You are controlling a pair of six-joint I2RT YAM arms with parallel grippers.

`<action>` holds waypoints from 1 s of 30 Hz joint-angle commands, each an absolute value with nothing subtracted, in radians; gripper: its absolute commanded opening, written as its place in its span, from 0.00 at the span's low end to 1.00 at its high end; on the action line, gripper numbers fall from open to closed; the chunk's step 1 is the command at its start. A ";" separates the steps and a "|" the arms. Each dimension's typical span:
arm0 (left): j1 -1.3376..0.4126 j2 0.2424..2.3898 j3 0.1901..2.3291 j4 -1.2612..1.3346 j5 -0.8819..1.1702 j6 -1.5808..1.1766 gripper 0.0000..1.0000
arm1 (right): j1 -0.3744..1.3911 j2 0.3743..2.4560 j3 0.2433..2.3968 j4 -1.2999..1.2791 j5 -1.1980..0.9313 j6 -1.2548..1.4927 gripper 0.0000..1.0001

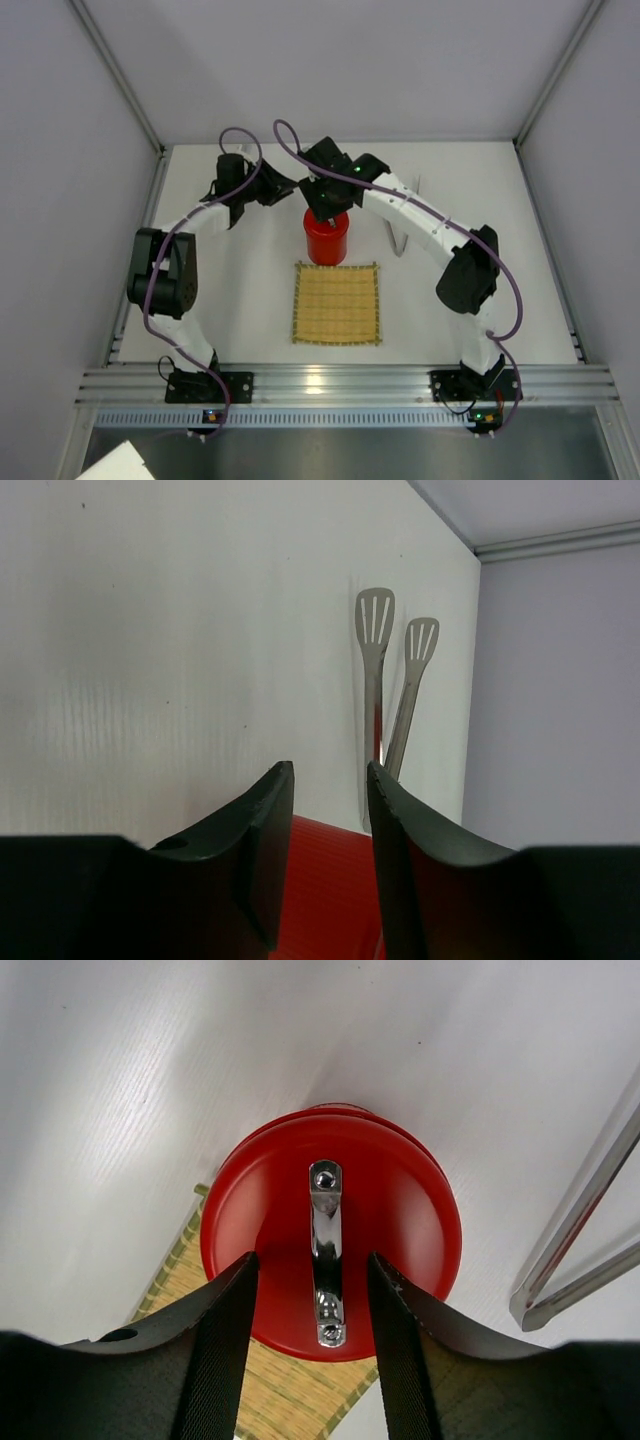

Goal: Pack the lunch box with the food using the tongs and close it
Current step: Close the box lid on the packing box, then reset both arms

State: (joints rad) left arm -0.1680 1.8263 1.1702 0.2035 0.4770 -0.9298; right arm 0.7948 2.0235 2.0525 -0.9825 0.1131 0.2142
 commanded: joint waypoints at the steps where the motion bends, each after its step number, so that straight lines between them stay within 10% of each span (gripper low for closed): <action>1: -0.164 1.735 1.278 0.075 0.396 -0.833 0.42 | 0.775 2.037 2.097 -1.080 0.115 0.236 0.48; 16: -0.166 1.579 1.425 -0.192 0.272 -0.726 0.65 | 0.744 1.930 2.240 -1.072 0.166 0.274 0.68; 25: -0.167 1.445 1.474 -0.417 0.314 -0.600 0.99 | 0.719 1.528 1.853 -0.827 0.325 0.325 0.97; 30: -0.167 1.333 1.436 -0.592 0.319 -0.467 0.99 | 0.709 1.278 1.553 -0.686 0.382 0.380 1.00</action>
